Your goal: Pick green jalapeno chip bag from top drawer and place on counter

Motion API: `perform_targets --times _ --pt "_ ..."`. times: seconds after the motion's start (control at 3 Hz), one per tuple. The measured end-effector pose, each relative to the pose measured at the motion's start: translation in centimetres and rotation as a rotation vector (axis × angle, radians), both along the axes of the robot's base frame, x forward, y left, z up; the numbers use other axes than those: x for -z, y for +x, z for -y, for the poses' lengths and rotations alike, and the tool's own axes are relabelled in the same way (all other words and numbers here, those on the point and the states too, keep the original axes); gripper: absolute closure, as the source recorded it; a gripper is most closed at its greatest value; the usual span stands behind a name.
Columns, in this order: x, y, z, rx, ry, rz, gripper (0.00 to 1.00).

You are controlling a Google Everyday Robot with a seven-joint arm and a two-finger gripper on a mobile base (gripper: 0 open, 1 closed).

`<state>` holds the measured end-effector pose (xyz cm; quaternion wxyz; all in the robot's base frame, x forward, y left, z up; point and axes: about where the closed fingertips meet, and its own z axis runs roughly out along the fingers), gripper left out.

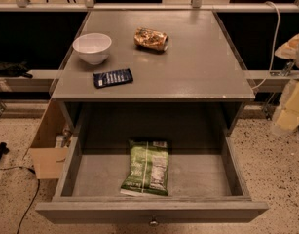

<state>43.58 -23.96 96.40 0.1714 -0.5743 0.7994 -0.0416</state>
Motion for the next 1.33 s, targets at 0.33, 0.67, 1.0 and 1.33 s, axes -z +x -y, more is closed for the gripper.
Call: perform_targets --times 0.33,0.67,1.0,1.33 --pt "0.0 0.0 0.1 0.002 0.000 0.001 0.00" --pt "0.1 0.1 0.1 -0.019 0.006 0.006 0.00" --pt "1.3 0.0 -0.4 -0.114 0.080 0.014 0.00" --pt "2.1 -0.7 -2.6 -0.293 0.118 0.030 0.00"
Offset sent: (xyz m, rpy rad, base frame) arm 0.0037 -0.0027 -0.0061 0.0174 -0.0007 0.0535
